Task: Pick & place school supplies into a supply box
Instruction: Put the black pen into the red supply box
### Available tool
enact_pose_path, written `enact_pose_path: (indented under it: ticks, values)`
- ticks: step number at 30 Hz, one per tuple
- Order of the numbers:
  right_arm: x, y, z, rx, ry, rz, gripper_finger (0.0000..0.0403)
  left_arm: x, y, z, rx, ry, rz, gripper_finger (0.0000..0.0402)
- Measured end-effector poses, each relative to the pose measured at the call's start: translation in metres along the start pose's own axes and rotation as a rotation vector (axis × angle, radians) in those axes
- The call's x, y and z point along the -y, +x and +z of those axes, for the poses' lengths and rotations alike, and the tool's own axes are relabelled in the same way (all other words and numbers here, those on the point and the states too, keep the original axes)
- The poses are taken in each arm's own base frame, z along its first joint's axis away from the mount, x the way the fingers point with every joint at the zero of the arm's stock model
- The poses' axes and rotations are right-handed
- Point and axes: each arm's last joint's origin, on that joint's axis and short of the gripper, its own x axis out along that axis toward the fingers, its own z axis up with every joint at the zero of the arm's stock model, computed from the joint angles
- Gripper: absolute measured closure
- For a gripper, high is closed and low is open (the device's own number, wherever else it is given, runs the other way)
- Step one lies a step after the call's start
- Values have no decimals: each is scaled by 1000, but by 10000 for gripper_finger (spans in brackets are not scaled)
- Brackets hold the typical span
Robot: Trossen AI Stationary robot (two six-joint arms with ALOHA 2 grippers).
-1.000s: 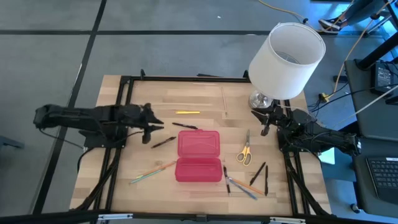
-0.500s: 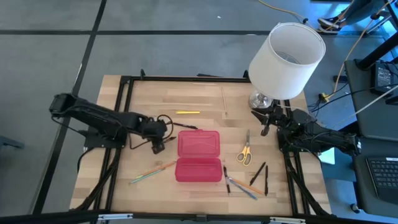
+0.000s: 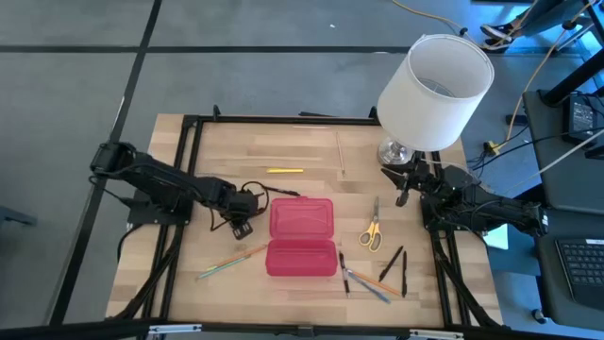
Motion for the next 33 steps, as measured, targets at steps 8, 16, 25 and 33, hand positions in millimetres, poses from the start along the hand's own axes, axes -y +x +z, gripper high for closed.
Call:
enact_pose_path:
  ticks: [8,16,25,33]
  values:
    - [0,0,0,0,1,0,331,3,15,-3,-72,27,64,332]
    - [0,0,0,-1,0,0,331,2,15,-4,-76,69,75,368]
    - [0,0,0,0,-2,0,331,10,-3,7,-97,184,133,379]
    - [0,0,0,-1,-2,0,331,25,-47,31,-14,202,262,379]
